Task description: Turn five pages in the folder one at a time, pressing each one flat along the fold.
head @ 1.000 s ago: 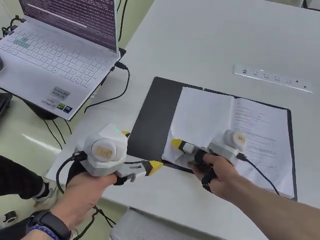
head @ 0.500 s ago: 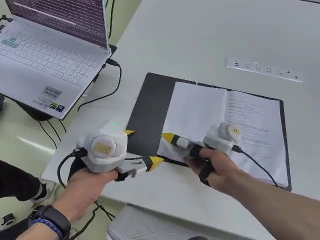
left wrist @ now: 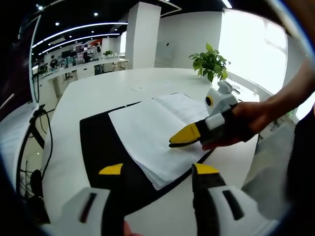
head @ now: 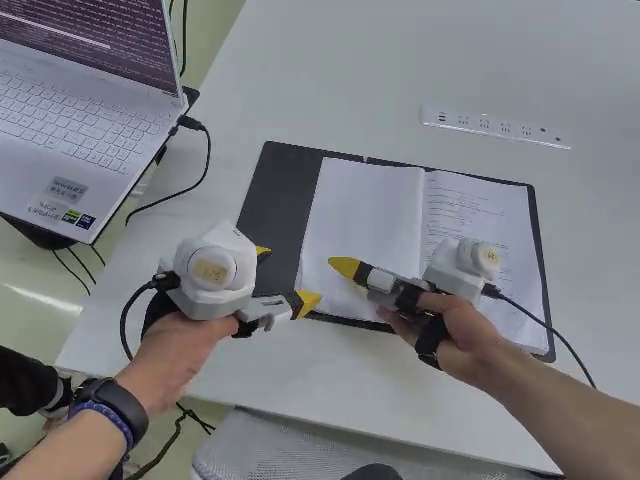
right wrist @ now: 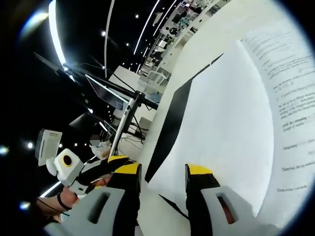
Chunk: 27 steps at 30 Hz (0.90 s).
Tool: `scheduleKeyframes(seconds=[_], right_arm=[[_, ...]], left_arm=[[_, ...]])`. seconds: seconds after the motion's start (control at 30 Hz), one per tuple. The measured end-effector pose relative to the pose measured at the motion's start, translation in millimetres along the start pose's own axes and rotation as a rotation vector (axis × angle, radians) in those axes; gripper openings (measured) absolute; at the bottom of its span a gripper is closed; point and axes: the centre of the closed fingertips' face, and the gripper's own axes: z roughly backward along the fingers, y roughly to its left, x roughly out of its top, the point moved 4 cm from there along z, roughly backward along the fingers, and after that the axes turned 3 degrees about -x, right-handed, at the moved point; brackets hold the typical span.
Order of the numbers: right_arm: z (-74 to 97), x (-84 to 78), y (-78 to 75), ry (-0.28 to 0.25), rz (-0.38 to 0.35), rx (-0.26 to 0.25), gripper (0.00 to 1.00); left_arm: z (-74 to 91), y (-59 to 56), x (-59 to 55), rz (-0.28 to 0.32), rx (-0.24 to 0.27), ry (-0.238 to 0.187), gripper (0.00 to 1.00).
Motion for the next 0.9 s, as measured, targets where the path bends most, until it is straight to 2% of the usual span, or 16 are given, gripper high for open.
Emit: scheduleKeyframes(seconds=[0.1,0.27,0.4,0.67,0.77,0.9], right_arm=[[12.9,6.2,-7.2,-0.017,0.024,-0.019,0.34],[36.2,14.6,-10.2,-0.048,0.056,-0.052,0.34],[51.3,17.5,-20.2,-0.060,0.065,-0.084,0.33],[74.8,14.7,-28.0,-0.100,0.042,-0.112,0.31],[77.9,14.3,-30.4,-0.104,0.041,-0.116,0.30],[80.9,12.0,-31.2,-0.106,0.044,-0.120,0.30]], left_arm=[[-6.3,0.3,2.6,0.013,-0.012,0.002,0.49],[-17.1,-2.1,9.1,0.002,-0.026,0.004,0.40],[-27.2,-3.9,13.6,-0.013,-0.047,0.007,0.35],[-41.1,-4.0,7.8,-0.025,-0.068,0.028,0.22],[-46.4,-2.7,0.6,-0.025,-0.069,0.048,0.18],[-52.5,0.6,-15.1,-0.018,-0.063,0.089,0.10]])
